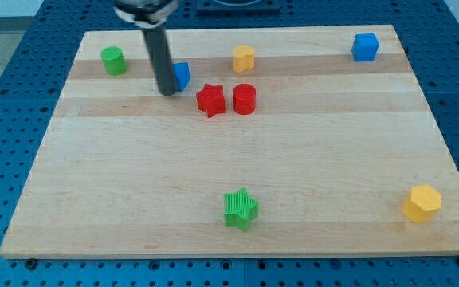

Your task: Move the triangle to the top right of the red star

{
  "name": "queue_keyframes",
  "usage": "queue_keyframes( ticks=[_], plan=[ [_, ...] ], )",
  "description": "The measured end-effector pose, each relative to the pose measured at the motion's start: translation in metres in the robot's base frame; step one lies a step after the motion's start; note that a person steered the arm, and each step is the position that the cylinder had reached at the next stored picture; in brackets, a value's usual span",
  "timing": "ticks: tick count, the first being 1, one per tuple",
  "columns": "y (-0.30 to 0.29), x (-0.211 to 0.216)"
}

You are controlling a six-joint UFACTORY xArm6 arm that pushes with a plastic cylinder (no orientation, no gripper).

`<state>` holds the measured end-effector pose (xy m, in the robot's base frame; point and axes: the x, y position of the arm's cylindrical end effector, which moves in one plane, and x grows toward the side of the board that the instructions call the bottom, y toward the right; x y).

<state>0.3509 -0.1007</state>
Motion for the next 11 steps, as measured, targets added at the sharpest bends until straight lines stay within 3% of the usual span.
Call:
queue_keyframes(
  ticks=[1, 2, 4, 5, 6, 9, 11],
  plan=[
    [0.032, 0.000],
    [0.024, 0.008],
    [-0.067, 0.035],
    [-0.065, -0.004],
    [-0.023, -0.033],
    [0.034, -0.009],
    [0.042, -0.009]
  ],
)
